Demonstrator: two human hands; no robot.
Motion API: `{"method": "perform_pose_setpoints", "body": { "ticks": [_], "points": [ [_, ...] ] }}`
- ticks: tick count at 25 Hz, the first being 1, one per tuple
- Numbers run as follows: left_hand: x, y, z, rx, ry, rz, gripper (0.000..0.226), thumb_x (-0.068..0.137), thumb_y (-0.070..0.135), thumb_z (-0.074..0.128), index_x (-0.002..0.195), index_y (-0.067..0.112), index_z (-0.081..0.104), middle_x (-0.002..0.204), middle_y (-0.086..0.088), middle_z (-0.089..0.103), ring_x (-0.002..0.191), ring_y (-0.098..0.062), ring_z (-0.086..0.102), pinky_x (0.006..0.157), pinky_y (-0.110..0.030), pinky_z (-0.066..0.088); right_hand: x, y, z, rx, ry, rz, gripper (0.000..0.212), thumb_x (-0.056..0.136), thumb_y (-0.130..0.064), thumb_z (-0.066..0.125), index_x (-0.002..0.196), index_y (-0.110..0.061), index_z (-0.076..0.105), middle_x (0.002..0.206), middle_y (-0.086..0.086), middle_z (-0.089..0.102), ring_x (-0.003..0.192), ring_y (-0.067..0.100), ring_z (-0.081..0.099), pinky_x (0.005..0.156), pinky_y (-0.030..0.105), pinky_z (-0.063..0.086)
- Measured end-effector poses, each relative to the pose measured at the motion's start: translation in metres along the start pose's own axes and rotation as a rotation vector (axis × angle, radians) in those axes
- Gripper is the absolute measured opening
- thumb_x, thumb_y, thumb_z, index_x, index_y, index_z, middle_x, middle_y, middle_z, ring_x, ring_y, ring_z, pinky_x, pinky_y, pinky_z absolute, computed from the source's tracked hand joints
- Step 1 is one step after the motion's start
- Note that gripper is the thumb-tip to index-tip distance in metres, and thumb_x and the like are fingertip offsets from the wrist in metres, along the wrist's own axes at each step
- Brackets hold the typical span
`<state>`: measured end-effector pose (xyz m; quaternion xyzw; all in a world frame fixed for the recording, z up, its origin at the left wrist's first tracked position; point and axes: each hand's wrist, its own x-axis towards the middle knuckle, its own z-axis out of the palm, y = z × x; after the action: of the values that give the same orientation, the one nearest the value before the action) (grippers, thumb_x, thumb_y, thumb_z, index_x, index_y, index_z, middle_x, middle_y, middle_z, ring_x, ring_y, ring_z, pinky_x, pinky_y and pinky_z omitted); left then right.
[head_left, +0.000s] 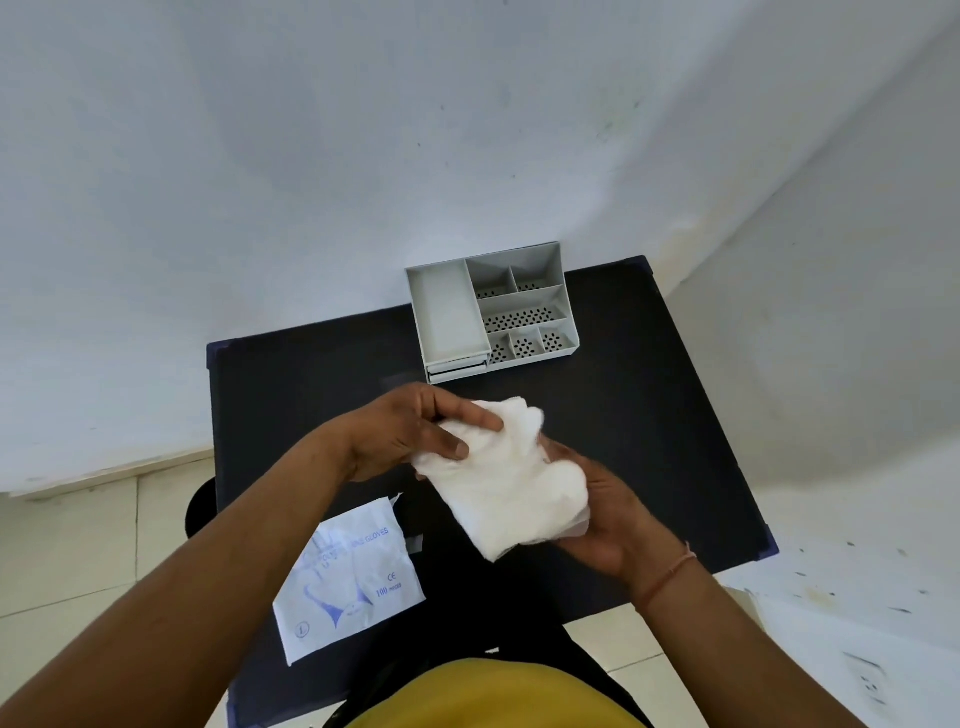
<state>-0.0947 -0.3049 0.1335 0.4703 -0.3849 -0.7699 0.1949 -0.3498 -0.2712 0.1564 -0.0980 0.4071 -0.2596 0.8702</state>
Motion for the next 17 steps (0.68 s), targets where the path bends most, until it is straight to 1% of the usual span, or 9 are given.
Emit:
{"method": "perform_pose_setpoints", "body": {
  "ticks": [2,3,5,6,9,11,12,15,17],
  "points": [
    [0.003,-0.001,0.004,0.047,-0.014,0.006,0.046,0.088,-0.014,0.072,0.111,0.023,0.087,0.125,-0.012,0.079,0.110,-0.031,0.075,0.104,-0.049,0.060,0.001,0.007,0.000,-0.068,-0.034,0.046,0.032,0.093,-0.028,0.063,0.110,-0.009,0.083,0.113,0.016,0.079,0.096,0.028,0.079,0.073,0.040,0.065],
    [0.005,-0.001,0.006,0.076,-0.013,0.002,0.046,0.087,-0.014,0.074,0.110,0.024,0.087,0.127,-0.012,0.079,0.113,-0.035,0.075,0.108,-0.053,0.058,0.003,0.010,-0.004,-0.111,-0.031,0.054,0.034,0.089,-0.029,0.071,0.116,-0.010,0.081,0.119,0.017,0.077,0.104,0.030,0.077,0.080,0.043,0.064],
    [0.009,-0.003,0.007,0.141,-0.032,0.008,0.044,0.087,-0.012,0.076,0.114,0.022,0.085,0.132,-0.011,0.078,0.122,-0.042,0.071,0.111,-0.063,0.053,0.008,0.015,-0.006,-0.228,-0.005,0.048,0.052,0.087,-0.032,0.080,0.134,-0.011,0.071,0.135,0.020,0.069,0.122,0.034,0.069,0.100,0.050,0.056],
    [0.011,-0.004,0.008,0.180,-0.048,0.022,0.044,0.087,-0.009,0.077,0.118,0.022,0.084,0.134,-0.008,0.077,0.125,-0.043,0.069,0.110,-0.069,0.050,0.009,0.017,-0.004,-0.309,0.009,0.032,0.054,0.088,-0.034,0.081,0.136,-0.013,0.068,0.135,0.020,0.070,0.123,0.034,0.069,0.101,0.051,0.055],
    [0.013,-0.001,0.011,0.220,-0.045,0.037,0.065,0.087,0.006,0.084,0.141,0.038,0.068,0.140,0.008,0.073,0.126,-0.032,0.070,0.107,-0.077,0.047,0.009,0.017,-0.005,-0.489,0.160,-0.075,0.030,0.092,-0.031,0.074,0.117,-0.014,0.076,0.108,0.013,0.081,0.096,0.025,0.079,0.077,0.040,0.064],
    [0.013,0.003,0.014,0.189,0.009,-0.017,0.080,0.083,0.021,0.090,0.151,0.043,0.055,0.140,0.010,0.073,0.125,-0.024,0.072,0.109,-0.071,0.050,0.005,0.013,-0.002,-0.513,0.161,-0.093,0.018,0.097,-0.025,0.070,0.110,-0.015,0.077,0.099,0.008,0.083,0.089,0.020,0.080,0.073,0.035,0.064],
    [0.012,0.006,0.016,0.199,0.018,-0.049,0.077,0.081,0.028,0.092,0.149,0.039,0.059,0.137,0.007,0.075,0.123,-0.023,0.074,0.109,-0.066,0.053,0.004,0.011,0.000,-0.535,0.161,-0.082,0.013,0.098,-0.024,0.069,0.106,-0.017,0.077,0.094,0.004,0.083,0.085,0.018,0.080,0.072,0.033,0.064],
    [0.015,0.014,0.023,0.356,0.013,-0.078,0.040,0.081,0.035,0.093,0.118,0.026,0.081,0.114,-0.001,0.084,0.108,-0.025,0.079,0.104,-0.051,0.061,0.006,0.006,0.005,-0.609,0.179,-0.051,0.009,0.098,-0.022,0.068,0.100,-0.018,0.076,0.086,0.000,0.082,0.076,0.014,0.079,0.067,0.031,0.063],
    [0.018,0.017,0.026,0.371,0.081,-0.046,0.028,0.080,0.029,0.094,0.106,0.024,0.084,0.103,0.001,0.085,0.099,-0.021,0.081,0.093,-0.042,0.066,0.006,0.002,0.002,-0.413,0.181,-0.007,0.021,0.101,-0.021,0.064,0.111,-0.008,0.077,0.100,0.011,0.080,0.085,0.022,0.077,0.068,0.036,0.064]
  ]
}}
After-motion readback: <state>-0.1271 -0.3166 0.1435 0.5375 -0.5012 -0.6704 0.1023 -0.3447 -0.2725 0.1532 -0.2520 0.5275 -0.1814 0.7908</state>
